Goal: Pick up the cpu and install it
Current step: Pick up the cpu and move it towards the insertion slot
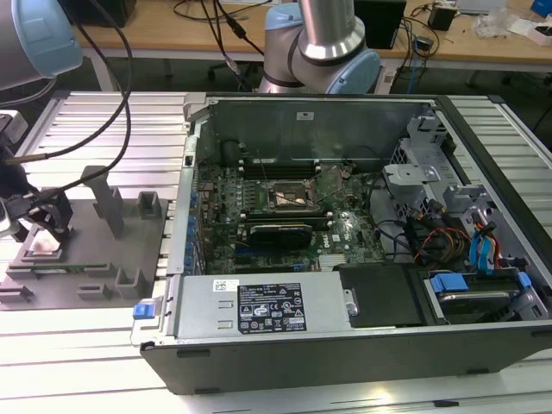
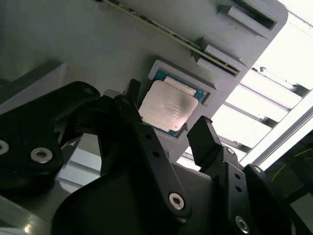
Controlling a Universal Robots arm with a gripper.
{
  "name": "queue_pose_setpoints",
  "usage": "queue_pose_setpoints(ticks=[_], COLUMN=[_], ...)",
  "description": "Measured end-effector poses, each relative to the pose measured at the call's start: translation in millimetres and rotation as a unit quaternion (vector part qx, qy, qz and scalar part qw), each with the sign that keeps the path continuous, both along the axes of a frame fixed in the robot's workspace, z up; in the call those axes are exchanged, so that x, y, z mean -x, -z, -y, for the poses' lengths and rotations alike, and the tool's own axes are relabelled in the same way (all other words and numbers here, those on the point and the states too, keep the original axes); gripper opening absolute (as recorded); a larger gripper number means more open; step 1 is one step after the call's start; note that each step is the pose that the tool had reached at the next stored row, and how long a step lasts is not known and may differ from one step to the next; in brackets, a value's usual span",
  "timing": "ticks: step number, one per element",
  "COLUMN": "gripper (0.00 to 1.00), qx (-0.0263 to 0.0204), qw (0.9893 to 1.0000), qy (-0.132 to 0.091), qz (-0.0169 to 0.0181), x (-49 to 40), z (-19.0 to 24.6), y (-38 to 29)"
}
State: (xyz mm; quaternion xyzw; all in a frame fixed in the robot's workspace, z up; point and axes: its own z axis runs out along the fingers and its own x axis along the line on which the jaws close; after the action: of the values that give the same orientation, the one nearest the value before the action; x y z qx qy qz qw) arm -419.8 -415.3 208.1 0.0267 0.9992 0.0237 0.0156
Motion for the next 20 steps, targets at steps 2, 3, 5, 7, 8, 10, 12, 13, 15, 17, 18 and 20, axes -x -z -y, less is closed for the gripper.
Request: queue_pose_setpoints(ticks=[2,3,5,7,8,10,12,13,15,17,18,20], gripper=[0.66,0.66,0.66,0.66,0.66,0.66,0.66,0.66,0.66,0.66,0.66,0.66], qx=[0.0001,0.0,0.0001,0.0001,0.0001,0.0,0.0,0.0,0.0001,0.0001,0.0001,0.0001], qw=[1.0,0.9999,0.9999,0.9998,0.9998,0.9998,0.9998,0.9998,0.9998,0.9997,0.9997,0.9996], qy=[-0.009,-0.011,-0.015,-0.018,-0.019,-0.02,-0.02,-0.021,-0.022,-0.024,-0.025,-0.029], qz=[0.0005,0.0005,0.0006,0.0005,0.0005,0.0006,0.0006,0.0006,0.0005,0.0005,0.0005,0.0005], x=[0.4,0.7,1.3,2.4,3.2,5.3,5.7,5.7,5.8,5.8,5.8,5.8], z=[-0.3,-0.6,-1.3,-3.3,-4.1,-5.4,-5.8,-6.0,-6.1,-6.1,-6.2,-6.2], y=[4.2,5.6,7.9,10.6,11.4,12.9,15.5,16.7,18.1,19.2,19.4,19.7])
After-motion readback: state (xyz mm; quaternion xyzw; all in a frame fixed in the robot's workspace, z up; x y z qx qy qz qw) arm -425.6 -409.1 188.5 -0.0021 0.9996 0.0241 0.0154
